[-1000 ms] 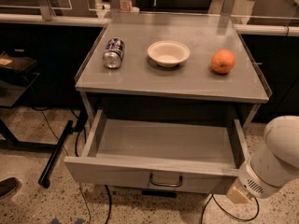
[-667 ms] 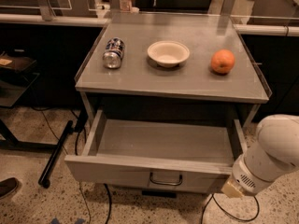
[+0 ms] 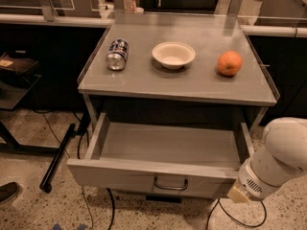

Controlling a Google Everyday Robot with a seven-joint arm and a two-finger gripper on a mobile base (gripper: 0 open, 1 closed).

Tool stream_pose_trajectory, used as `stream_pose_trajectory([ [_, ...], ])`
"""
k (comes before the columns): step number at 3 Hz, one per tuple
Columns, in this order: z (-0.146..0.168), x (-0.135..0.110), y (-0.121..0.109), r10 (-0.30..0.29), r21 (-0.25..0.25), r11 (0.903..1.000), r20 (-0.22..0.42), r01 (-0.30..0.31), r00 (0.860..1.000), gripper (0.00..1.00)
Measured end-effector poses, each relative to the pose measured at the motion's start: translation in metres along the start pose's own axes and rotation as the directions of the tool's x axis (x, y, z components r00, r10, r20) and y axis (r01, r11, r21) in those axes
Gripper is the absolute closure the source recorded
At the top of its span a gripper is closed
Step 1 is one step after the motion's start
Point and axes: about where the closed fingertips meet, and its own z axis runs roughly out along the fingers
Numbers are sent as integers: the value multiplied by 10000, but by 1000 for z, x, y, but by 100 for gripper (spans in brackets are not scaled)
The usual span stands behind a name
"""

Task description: Close top drawer

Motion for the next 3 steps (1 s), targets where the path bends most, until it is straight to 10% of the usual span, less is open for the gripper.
stream_pose_trajectory([
  [3, 0, 0, 0, -1, 0, 10000, -1, 1, 10000, 4],
])
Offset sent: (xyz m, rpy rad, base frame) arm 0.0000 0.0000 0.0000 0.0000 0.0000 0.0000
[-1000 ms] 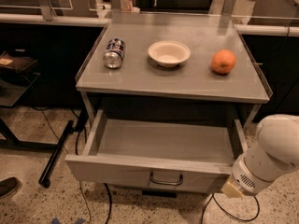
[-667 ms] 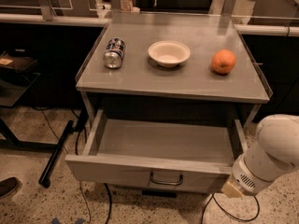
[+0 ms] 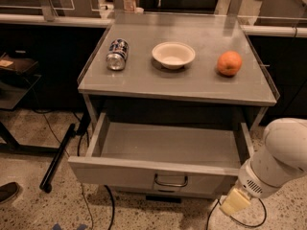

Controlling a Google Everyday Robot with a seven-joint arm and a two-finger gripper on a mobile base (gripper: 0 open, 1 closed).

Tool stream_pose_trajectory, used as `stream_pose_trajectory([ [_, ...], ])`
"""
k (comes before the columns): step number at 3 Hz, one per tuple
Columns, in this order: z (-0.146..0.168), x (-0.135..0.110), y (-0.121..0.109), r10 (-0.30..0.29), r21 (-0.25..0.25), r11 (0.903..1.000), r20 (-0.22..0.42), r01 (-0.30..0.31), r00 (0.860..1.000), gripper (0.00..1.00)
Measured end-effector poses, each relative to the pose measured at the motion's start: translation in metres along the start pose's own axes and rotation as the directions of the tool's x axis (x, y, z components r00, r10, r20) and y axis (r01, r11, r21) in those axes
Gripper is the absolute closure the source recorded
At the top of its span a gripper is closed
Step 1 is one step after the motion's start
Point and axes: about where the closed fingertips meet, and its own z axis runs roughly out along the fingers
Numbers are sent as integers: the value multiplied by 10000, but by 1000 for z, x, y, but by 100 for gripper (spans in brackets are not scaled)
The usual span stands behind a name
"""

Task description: Close top drawer

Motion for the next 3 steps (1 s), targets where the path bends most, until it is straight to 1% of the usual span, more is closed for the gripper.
stream_pose_trajectory([
  [1, 0, 0, 0, 0, 0, 10000, 0, 0, 10000, 0],
  [2, 0, 0, 0, 0, 0, 10000, 0, 0, 10000, 0],
  [3, 0, 0, 0, -1, 0, 10000, -1, 1, 10000, 19],
])
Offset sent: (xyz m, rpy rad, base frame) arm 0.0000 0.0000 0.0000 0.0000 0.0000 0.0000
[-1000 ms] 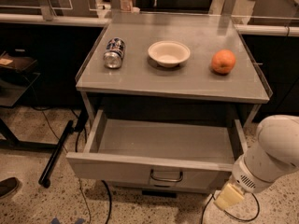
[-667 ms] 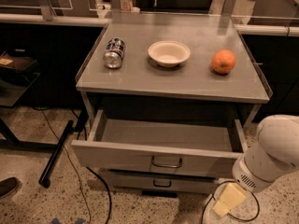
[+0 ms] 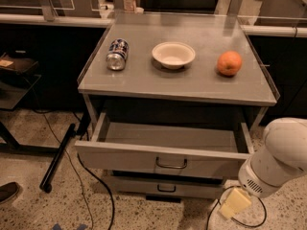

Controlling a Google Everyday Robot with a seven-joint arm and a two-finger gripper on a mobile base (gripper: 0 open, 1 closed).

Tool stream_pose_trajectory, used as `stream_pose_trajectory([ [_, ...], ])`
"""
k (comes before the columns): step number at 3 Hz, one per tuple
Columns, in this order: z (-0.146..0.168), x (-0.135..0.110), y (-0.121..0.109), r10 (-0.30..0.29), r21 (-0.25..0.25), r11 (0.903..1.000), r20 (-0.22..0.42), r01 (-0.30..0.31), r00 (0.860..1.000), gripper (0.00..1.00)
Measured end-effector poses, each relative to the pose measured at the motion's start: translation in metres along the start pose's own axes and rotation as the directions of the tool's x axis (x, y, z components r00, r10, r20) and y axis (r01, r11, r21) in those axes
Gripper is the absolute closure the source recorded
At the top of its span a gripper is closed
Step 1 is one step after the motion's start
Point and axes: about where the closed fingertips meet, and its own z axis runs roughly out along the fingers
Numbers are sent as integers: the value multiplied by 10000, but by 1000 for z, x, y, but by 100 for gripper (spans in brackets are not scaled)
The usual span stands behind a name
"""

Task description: Close top drawer

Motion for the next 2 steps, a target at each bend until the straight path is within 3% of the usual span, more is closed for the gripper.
stream_pose_trajectory([
  [2, 0, 0, 0, -1, 4, 10000, -1, 1, 10000, 66],
])
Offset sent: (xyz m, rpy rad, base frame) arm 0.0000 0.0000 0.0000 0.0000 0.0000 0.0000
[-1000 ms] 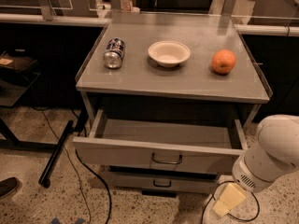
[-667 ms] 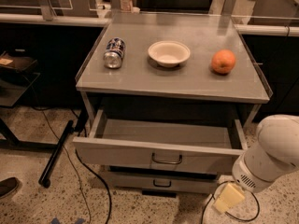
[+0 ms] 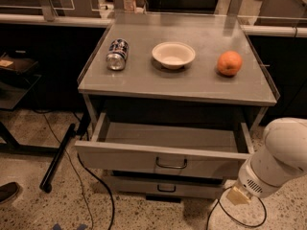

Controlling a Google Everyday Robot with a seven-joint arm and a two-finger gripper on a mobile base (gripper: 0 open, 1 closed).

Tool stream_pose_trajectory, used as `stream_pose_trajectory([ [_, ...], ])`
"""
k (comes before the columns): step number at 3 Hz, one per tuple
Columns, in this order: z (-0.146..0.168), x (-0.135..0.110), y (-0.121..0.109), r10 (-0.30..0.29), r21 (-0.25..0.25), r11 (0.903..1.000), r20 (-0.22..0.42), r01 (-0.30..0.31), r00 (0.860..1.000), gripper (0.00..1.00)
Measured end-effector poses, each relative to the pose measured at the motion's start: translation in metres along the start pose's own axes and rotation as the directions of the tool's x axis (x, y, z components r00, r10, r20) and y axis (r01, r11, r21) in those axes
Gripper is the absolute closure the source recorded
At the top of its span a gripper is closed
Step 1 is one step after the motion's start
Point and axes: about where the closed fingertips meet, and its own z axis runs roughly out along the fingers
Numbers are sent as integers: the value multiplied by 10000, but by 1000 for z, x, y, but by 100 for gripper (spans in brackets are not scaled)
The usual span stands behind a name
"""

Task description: Close top drawer

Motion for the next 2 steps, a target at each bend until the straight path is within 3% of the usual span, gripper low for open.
stream_pose_trajectory([
  [1, -1, -1, -1, -13, 88, 10000, -17, 14, 10000, 89],
  [2, -6, -15, -20, 168, 468, 9988, 13, -169, 9999, 100],
])
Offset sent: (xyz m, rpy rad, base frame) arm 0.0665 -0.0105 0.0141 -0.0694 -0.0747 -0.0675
